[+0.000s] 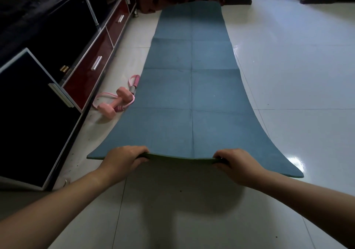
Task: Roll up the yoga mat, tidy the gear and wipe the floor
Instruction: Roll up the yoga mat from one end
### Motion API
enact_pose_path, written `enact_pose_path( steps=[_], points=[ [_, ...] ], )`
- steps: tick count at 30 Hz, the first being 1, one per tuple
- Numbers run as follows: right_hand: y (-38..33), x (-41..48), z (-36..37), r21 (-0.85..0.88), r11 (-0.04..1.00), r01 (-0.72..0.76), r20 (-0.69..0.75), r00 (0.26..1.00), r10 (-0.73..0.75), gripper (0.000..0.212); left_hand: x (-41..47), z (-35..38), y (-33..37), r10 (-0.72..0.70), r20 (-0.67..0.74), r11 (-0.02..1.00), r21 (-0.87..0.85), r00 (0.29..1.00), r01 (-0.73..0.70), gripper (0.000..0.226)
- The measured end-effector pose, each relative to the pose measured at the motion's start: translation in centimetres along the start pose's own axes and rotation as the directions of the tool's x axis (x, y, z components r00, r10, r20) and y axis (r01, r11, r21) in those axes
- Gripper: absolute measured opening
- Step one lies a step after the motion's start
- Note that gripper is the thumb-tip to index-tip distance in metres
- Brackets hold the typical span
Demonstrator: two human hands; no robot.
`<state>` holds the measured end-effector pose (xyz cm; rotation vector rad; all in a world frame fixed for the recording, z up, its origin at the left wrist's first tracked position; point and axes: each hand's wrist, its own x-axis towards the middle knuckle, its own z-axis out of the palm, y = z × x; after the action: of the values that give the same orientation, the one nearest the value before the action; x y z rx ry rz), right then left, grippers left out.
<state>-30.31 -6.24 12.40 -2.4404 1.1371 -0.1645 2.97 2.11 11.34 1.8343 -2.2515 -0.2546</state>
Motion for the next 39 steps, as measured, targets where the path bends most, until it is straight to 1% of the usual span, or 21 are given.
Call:
enact_pose_path(
  steps=[3,6,9,12,13,14,15,17,18,20,21,23,25,27,28,30,32,33,35,37,39],
  points=[
    [-0.5,-0.3,-0.2,0.000,1.000,0.000,0.016,1.000,0.000,0.013,-0.6,0.0,0.1,-0.020,-0.005,0.999,-0.026,1.000,0.019,0.013],
    [-0.6,-0.9,-0.8,-0.005,1.000,-0.010,0.056,0.998,0.010,0.013,-1.2,-0.1,0.7,-0.035,0.037,0.998,-0.048,0.999,0.036,0.011],
    [-0.1,-1.4,-2.1,0.003,1.000,-0.020,0.194,0.981,0.019,0.013,-2.0,0.0,1.9,-0.004,0.106,0.996,-0.092,0.994,0.014,0.018],
    [0.9,-1.7,-3.5,0.008,0.999,-0.048,0.366,0.930,0.042,0.009,-2.4,0.1,3.3,0.065,0.183,0.989,-0.144,0.981,-0.038,0.027],
    [1.2,-1.7,-3.9,0.016,0.998,-0.061,0.393,0.918,0.050,0.006,-2.3,0.1,3.7,0.075,0.217,0.986,-0.161,0.973,-0.041,0.025],
    [1.5,-1.7,-4.2,0.023,0.997,-0.072,0.404,0.913,0.057,0.012,-2.0,0.0,4.1,0.079,0.230,0.984,-0.173,0.970,-0.039,0.024],
    [1.9,-1.6,-4.4,0.028,0.996,-0.081,0.398,0.915,0.063,0.015,-1.5,0.0,4.2,0.075,0.224,0.985,-0.171,0.972,-0.036,0.025],
    [2.6,-1.0,-4.3,0.021,0.996,-0.091,0.351,0.933,0.078,0.007,-0.1,-0.3,4.3,0.048,0.201,0.992,-0.127,0.978,-0.022,0.031],
    [2.8,-0.5,-4.1,0.013,0.996,-0.090,0.319,0.944,0.081,0.007,0.8,-0.4,4.1,0.037,0.197,0.995,-0.099,0.980,-0.018,0.031],
    [3.3,0.7,-3.8,0.011,0.996,-0.090,0.262,0.961,0.084,0.015,2.7,-0.3,3.4,0.004,0.195,0.998,-0.058,0.981,0.008,0.026],
    [3.5,1.5,-3.7,0.001,0.996,-0.092,0.239,0.967,0.089,0.020,3.5,-0.3,3.2,-0.004,0.164,0.999,-0.032,0.987,0.009,0.030],
    [4.0,2.9,-3.5,-0.037,0.993,-0.112,0.192,0.974,0.117,0.025,4.9,0.2,2.6,0.068,0.054,0.991,0.110,0.996,-0.074,0.047],
    [4.7,4.0,-3.1,-0.056,0.988,-0.144,0.155,0.976,0.151,0.028,5.6,1.2,2.9,0.139,0.021,0.970,0.201,0.990,-0.140,0.058],
    [5.4,4.8,-2.7,-0.050,0.980,-0.192,0.120,0.973,0.196,0.032,5.9,2.5,3.4,0.191,0.027,0.954,0.228,0.981,-0.192,0.058],
    [5.6,5.1,-2.4,-0.042,0.975,-0.218,0.106,0.970,0.221,0.034,5.9,3.2,3.8,0.191,0.036,0.952,0.235,0.981,-0.194,0.055],
    [5.8,5.7,-2.0,-0.018,0.965,-0.263,0.075,0.962,0.264,0.039,5.8,4.5,3.8,0.141,0.101,0.948,0.273,0.985,-0.163,0.052],
    [5.8,6.2,-1.4,-0.017,0.960,-0.280,0.043,0.959,0.280,0.041,5.9,5.3,3.2,0.059,0.203,0.943,0.311,0.977,-0.122,0.065],
    [5.8,6.3,-1.0,-0.038,0.962,-0.272,0.030,0.962,0.273,0.042,6.0,5.8,2.8,0.037,0.241,0.939,0.323,0.970,-0.116,0.069],
    [5.7,6.4,-0.1,-0.109,0.971,-0.214,0.002,0.977,0.215,0.043,6.4,6.6,2.2,0.029,0.280,0.941,0.317,0.960,-0.121,0.069],
    [5.2,6.1,0.6,-0.143,0.984,-0.107,-0.060,0.993,0.100,0.038,7.0,7.5,1.8,0.039,0.249,0.973,0.211,0.968,-0.094,0.064],
    [5.0,5.8,1.5,-0.199,0.980,0.007,-0.130,0.991,-0.034,0.036,7.5,8.2,1.6,0.023,0.232,0.993,0.110,0.972,-0.050,0.064]
  ],
)
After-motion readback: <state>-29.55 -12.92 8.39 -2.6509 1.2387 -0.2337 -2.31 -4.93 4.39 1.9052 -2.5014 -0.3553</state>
